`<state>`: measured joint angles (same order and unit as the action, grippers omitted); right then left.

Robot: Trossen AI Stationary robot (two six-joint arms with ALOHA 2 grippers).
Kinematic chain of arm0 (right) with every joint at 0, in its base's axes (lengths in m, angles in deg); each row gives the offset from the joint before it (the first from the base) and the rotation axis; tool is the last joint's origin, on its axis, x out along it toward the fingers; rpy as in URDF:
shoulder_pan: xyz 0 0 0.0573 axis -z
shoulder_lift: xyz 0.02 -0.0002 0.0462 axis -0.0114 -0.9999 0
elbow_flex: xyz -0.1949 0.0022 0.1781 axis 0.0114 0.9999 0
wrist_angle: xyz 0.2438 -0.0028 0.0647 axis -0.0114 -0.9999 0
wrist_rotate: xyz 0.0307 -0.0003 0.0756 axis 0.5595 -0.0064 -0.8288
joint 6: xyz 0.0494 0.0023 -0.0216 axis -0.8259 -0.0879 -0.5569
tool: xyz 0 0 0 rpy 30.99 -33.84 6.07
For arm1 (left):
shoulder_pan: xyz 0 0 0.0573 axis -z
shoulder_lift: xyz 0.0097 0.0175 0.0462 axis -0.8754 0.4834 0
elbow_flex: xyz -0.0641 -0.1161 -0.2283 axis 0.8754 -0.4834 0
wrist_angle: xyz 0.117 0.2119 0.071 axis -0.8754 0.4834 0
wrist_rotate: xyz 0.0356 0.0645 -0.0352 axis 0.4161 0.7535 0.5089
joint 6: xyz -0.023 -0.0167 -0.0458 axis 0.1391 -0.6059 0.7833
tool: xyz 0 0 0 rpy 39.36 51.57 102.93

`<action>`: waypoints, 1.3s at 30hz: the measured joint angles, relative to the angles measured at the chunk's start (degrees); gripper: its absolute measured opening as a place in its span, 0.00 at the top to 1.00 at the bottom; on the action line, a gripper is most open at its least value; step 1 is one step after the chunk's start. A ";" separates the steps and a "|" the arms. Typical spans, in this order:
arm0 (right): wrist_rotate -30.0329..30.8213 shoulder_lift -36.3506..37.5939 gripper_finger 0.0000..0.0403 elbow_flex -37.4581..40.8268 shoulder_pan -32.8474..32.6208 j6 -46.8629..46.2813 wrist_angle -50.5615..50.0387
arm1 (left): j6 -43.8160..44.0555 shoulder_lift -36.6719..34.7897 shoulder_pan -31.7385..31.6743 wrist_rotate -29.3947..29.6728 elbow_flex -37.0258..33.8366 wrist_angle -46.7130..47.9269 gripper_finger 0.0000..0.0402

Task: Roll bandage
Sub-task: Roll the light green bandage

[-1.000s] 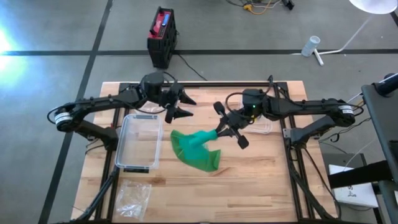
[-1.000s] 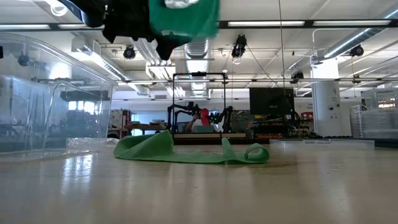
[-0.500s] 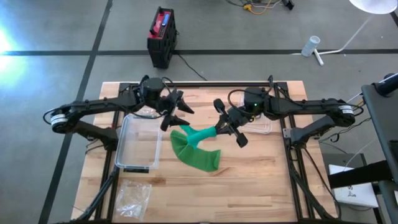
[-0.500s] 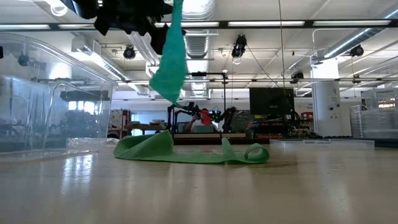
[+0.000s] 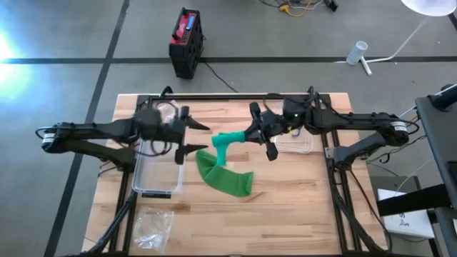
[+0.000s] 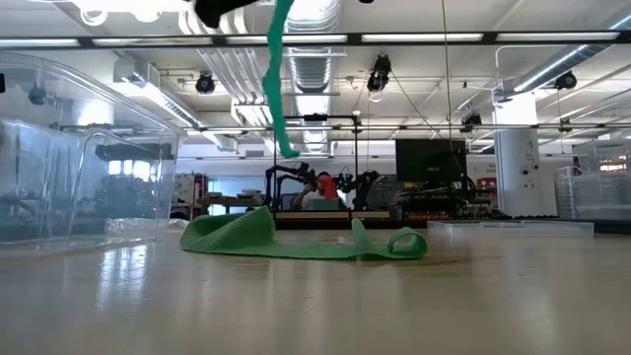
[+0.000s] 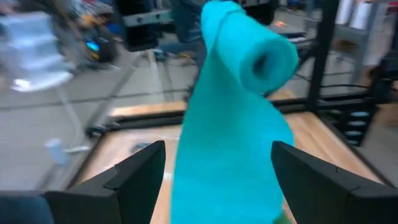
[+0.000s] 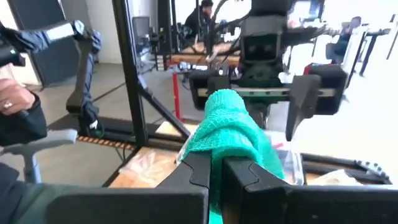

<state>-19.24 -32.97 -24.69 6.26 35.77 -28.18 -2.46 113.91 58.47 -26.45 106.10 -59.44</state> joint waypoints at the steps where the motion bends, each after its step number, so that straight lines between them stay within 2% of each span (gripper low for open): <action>1: 0.00 0.32 0.99 0.00 0.00 0.00 0.37 | -0.55 -1.16 1.33 2.34 -0.51 -0.03 0.30; 3: -0.03 0.49 0.99 0.00 -0.02 0.24 2.52 | -0.91 -2.68 3.40 4.67 -1.34 -1.43 0.29; 10: -0.03 -2.06 0.99 1.93 0.00 0.75 15.54 | -3.86 -4.31 7.24 5.11 -2.36 -11.15 0.24; 19: -0.07 -5.54 0.99 2.03 0.00 1.54 19.66 | -3.66 -0.83 7.46 5.09 -1.03 -14.93 0.16; 26: 0.87 -6.15 0.99 2.03 0.00 1.53 19.34 | -6.34 2.94 7.46 5.86 -0.81 -20.55 0.17; 29: 0.87 -6.15 0.99 2.03 0.00 1.53 19.42 | -6.29 3.75 7.40 6.11 -0.81 -21.65 0.20; 33: 0.90 -6.19 0.99 2.03 0.15 1.55 19.37 | -4.89 4.33 7.40 9.78 -0.81 -23.66 0.27; 36: 0.95 -6.58 0.99 2.03 0.15 1.56 19.55 | -3.33 4.51 7.38 11.91 -0.81 -23.41 0.38; 39: 1.17 -6.90 0.99 2.03 0.17 1.82 19.64 | -2.17 5.31 7.39 11.97 -0.81 -23.72 0.54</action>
<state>-18.06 -39.86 -22.66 6.43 37.59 -8.55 -4.63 119.23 65.86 -14.47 105.29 -83.17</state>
